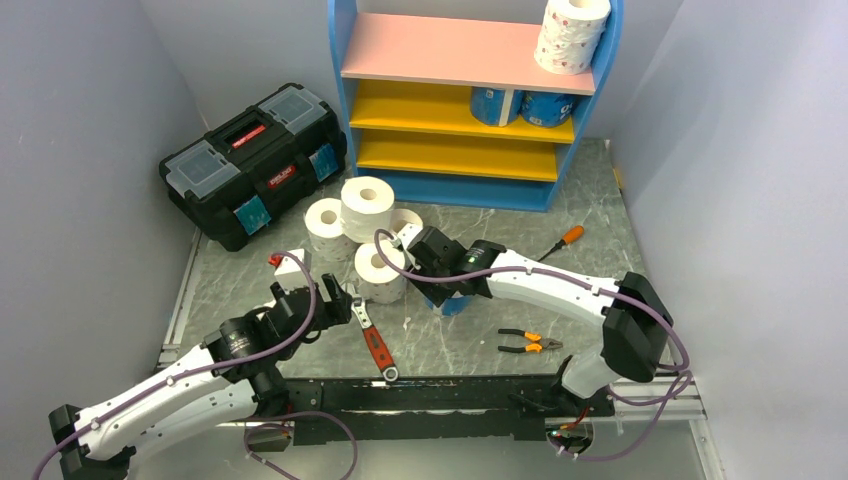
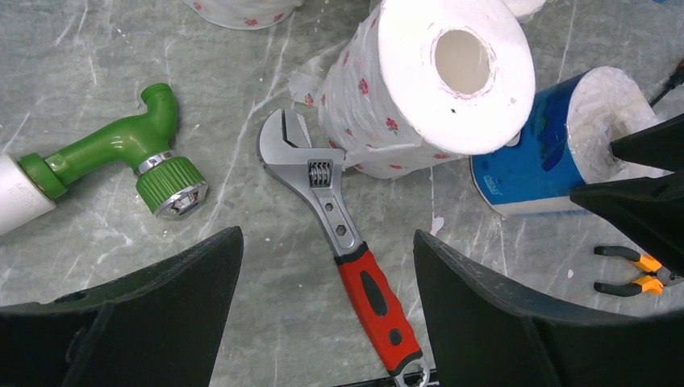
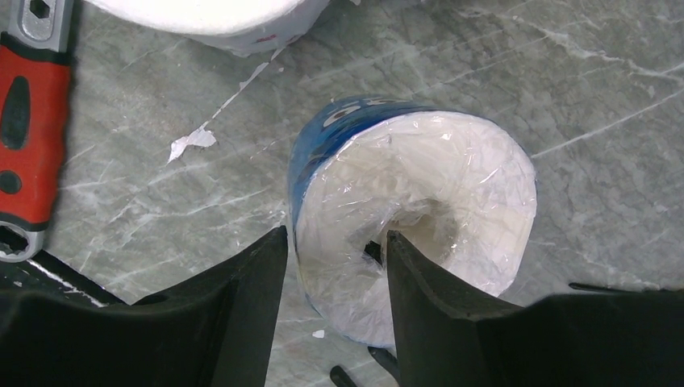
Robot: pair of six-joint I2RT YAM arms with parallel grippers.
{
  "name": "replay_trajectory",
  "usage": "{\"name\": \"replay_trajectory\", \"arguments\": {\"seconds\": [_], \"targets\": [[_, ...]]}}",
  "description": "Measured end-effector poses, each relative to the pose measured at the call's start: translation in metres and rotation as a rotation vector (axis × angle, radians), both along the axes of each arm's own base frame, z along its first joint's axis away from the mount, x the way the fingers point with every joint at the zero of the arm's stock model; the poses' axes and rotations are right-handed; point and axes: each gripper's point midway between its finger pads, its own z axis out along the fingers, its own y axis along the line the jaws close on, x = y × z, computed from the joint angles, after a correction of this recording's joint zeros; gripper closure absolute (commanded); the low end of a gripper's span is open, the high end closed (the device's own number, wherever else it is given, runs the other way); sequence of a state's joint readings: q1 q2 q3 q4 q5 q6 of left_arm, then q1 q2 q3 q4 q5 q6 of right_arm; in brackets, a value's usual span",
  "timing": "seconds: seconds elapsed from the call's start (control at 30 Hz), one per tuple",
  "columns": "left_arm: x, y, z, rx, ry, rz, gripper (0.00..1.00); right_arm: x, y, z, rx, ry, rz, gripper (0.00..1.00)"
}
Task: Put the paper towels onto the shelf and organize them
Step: Pick up the paper towel from the center of the board.
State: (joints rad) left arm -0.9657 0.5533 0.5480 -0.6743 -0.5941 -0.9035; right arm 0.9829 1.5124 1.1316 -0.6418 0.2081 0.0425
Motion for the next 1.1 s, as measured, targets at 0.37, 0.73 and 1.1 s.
{"name": "replay_trajectory", "arguments": {"seconds": [0.37, 0.73, 1.1], "targets": [[0.000, 0.000, 0.000, 0.000, -0.001, 0.000, 0.17, 0.001, -0.002, -0.009, -0.027, 0.009, -0.012, 0.62], [0.000, 0.001, 0.001, -0.001, -0.002, 0.000, 0.17, 0.000, -0.007, 0.008, -0.057, 0.004, 0.009, 0.76], [-0.001, 0.002, 0.004, -0.011, -0.012, -0.001, 0.16, 0.054, 0.018, 0.171, 0.107, -0.324, 0.037, 0.71]]}}
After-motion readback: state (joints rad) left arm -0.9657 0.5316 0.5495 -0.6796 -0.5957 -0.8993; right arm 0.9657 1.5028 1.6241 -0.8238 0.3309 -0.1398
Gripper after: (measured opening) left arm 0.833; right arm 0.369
